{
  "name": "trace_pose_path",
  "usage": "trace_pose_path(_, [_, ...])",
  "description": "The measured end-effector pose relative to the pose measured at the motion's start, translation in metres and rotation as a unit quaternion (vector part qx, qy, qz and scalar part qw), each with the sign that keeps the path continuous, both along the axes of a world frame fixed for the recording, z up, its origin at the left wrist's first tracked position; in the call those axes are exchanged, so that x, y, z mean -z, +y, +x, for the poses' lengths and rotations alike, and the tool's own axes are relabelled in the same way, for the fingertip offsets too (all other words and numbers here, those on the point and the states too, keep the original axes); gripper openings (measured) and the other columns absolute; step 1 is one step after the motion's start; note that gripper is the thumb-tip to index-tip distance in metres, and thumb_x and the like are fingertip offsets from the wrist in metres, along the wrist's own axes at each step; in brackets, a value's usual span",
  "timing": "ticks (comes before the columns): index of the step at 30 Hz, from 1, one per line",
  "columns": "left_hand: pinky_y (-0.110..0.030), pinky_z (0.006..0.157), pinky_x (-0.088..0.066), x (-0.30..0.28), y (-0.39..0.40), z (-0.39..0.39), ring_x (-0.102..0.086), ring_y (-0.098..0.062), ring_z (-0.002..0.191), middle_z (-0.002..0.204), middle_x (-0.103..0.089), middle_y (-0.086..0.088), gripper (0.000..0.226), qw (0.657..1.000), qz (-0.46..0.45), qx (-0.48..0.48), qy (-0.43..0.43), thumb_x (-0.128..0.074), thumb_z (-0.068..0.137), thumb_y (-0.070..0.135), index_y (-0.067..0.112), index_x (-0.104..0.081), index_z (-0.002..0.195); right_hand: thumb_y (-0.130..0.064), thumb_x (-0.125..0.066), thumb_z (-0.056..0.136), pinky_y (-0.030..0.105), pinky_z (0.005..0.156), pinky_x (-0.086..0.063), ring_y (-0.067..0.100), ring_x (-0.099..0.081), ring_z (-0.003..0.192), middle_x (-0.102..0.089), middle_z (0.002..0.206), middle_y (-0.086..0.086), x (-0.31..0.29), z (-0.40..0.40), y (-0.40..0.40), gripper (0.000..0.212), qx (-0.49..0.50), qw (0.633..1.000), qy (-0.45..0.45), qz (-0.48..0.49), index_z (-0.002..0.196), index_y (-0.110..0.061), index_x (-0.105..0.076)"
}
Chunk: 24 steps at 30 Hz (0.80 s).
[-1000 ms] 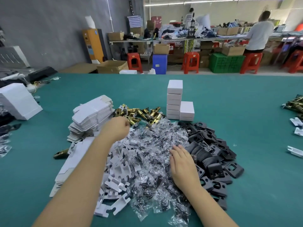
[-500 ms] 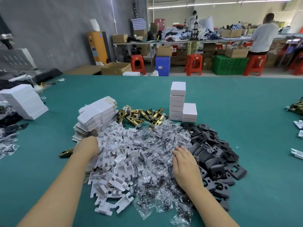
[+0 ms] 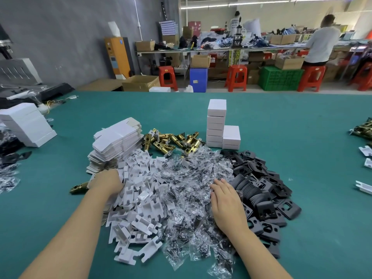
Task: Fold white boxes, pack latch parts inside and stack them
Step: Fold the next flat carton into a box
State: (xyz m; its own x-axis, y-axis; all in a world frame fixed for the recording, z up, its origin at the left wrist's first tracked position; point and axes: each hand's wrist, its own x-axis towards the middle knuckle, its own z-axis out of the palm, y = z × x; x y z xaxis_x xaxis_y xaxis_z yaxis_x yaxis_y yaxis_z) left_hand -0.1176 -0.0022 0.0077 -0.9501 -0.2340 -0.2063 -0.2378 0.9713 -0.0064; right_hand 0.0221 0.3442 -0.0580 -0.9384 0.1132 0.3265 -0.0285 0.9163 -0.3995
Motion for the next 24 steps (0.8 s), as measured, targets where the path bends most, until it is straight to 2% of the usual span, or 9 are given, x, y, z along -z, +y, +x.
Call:
trace_pose_path(7, [-0.046, 0.102, -0.050, -0.0011, 0.0028, 0.0011, -0.054, -0.029, 0.125, 0.139, -0.057, -0.005, 0.036, 1.000, -0.011, -0.007, -0.001, -0.058, 0.093, 0.029, 0.023, -0.059, 0.129, -0.028, -0.039, 0.109, 0.022, 0.122, -0.001, 0.015, -0.032, 0.151, -0.048, 0.156, 0.000, 0.0007, 0.0001, 0.0005, 0.042, 0.000, 1.000, -0.001, -0.005, 0.147, -0.017, -0.055])
trace_pose_path(14, [-0.038, 0.087, -0.050, -0.0028, 0.0007, 0.0012, -0.058, -0.025, 0.116, 0.132, -0.062, 0.000, 0.038, 1.000, -0.014, -0.006, 0.003, -0.058, 0.092, 0.027, 0.025, -0.060, 0.130, -0.029, -0.038, 0.109, 0.021, 0.121, 0.001, 0.014, -0.031, 0.151, -0.047, 0.157, -0.001, 0.0006, -0.0001, 0.0007, 0.043, 0.002, 1.000, -0.002, -0.005, 0.147, -0.017, -0.054])
trace_pose_path(20, [-0.039, 0.093, -0.052, -0.0046, 0.0055, -0.0015, -0.060, -0.027, 0.117, 0.132, -0.063, -0.002, 0.042, 1.000, -0.023, -0.006, 0.004, -0.057, 0.090, 0.022, 0.023, -0.061, 0.132, -0.028, -0.039, 0.109, 0.022, 0.122, -0.001, 0.015, -0.033, 0.151, -0.048, 0.156, -0.001, 0.0001, 0.0000, 0.0002, 0.042, 0.002, 1.000, -0.001, -0.002, 0.147, -0.017, -0.055])
trace_pose_path(24, [-0.043, 0.098, -0.053, -0.0040, 0.0049, -0.0028, -0.058, -0.027, 0.123, 0.137, -0.061, -0.003, 0.050, 1.000, -0.025, 0.006, 0.005, -0.059, 0.090, 0.022, 0.024, -0.055, 0.140, -0.028, -0.039, 0.109, 0.021, 0.121, 0.000, 0.015, -0.032, 0.151, -0.047, 0.156, -0.001, 0.0003, 0.0008, 0.0003, 0.042, 0.002, 1.000, -0.003, -0.001, 0.147, -0.018, -0.054])
